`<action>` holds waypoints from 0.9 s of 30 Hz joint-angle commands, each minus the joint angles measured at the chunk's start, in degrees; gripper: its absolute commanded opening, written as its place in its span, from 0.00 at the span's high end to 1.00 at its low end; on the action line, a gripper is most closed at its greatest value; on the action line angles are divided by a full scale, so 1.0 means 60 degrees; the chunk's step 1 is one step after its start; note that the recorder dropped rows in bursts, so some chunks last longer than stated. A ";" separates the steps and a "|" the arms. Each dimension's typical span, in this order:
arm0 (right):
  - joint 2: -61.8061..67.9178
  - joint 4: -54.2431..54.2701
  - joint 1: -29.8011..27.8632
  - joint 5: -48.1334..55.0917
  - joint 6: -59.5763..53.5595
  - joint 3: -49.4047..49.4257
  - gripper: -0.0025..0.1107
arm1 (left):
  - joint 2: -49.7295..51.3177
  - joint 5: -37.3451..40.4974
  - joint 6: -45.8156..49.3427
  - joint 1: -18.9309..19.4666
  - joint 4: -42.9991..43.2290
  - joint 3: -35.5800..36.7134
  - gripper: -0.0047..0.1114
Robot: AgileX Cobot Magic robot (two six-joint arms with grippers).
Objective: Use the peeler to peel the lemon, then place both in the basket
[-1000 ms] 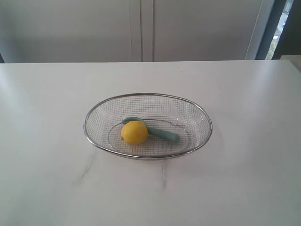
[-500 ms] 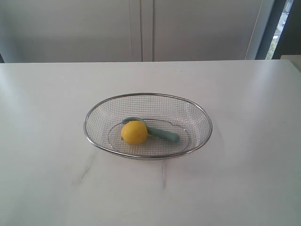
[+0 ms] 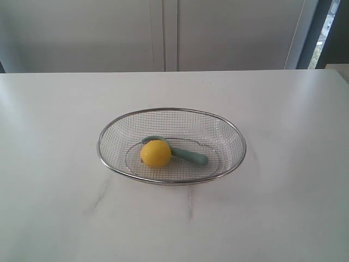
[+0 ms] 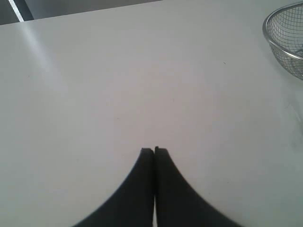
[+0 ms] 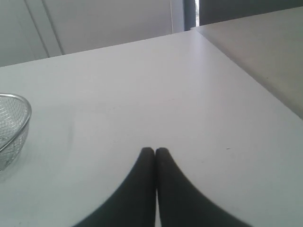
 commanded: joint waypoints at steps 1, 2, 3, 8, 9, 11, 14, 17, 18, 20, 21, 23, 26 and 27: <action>-0.0062 0.0000 0.0713 0.0013 -0.0125 0.0026 0.98 | -0.0048 -0.0022 0.0036 0.0021 0.0027 0.0006 0.96; -0.0062 0.0000 0.0904 0.0013 -0.0125 0.0026 0.98 | -0.0048 -0.0022 0.0036 0.0021 0.0027 0.0006 0.96; -0.0062 0.0000 0.1069 0.0013 -0.0125 0.0026 0.98 | -0.0048 -0.0022 0.0036 0.0021 0.0027 0.0006 0.96; -0.0062 0.0000 0.1464 0.0013 -0.0125 0.0026 0.98 | -0.0048 -0.0022 0.0036 0.0021 0.0027 0.0006 0.96; -0.0062 0.0000 0.1482 0.0013 -0.0125 0.0026 0.98 | -0.0048 -0.0022 0.0036 0.0021 0.0027 0.0006 0.96; -0.0062 0.0000 0.1482 0.0013 -0.0125 0.0026 0.98 | -0.0048 -0.0022 0.0036 0.0021 0.0027 0.0006 0.96; -0.0062 0.0000 0.1482 0.0013 -0.0125 0.0026 0.98 | -0.0048 -0.0022 0.0036 0.0021 0.0027 0.0006 0.96; -0.0062 0.0000 0.1482 0.0013 -0.0125 0.0026 0.98 | -0.0048 -0.0022 0.0036 0.0021 0.0027 0.0006 0.96; -0.0062 0.0000 0.1482 0.0013 -0.0125 0.0026 0.98 | -0.0048 -0.0022 0.0036 0.0021 0.0027 0.0006 0.96; -0.0062 0.0000 0.1481 0.0013 -0.0125 0.0026 0.98 | -0.0048 -0.0022 0.0036 0.0021 0.0027 0.0006 0.96; -0.0062 0.0000 0.1481 0.0013 -0.0125 0.0026 0.98 | -0.0048 -0.0022 0.0036 0.0021 0.0027 0.0006 0.96; -0.0062 0.0000 0.1481 0.0013 -0.0125 0.0026 0.98 | -0.0048 -0.0022 0.0036 0.0021 0.0027 0.0006 0.96; -0.0062 0.0000 0.1481 0.0013 -0.0125 0.0026 0.98 | -0.0048 -0.0022 0.0036 0.0021 0.0027 0.0006 0.96; -0.0062 0.0000 0.1481 0.0013 -0.0125 0.0026 0.98 | -0.0048 -0.0022 0.0036 0.0021 0.0027 0.0006 0.96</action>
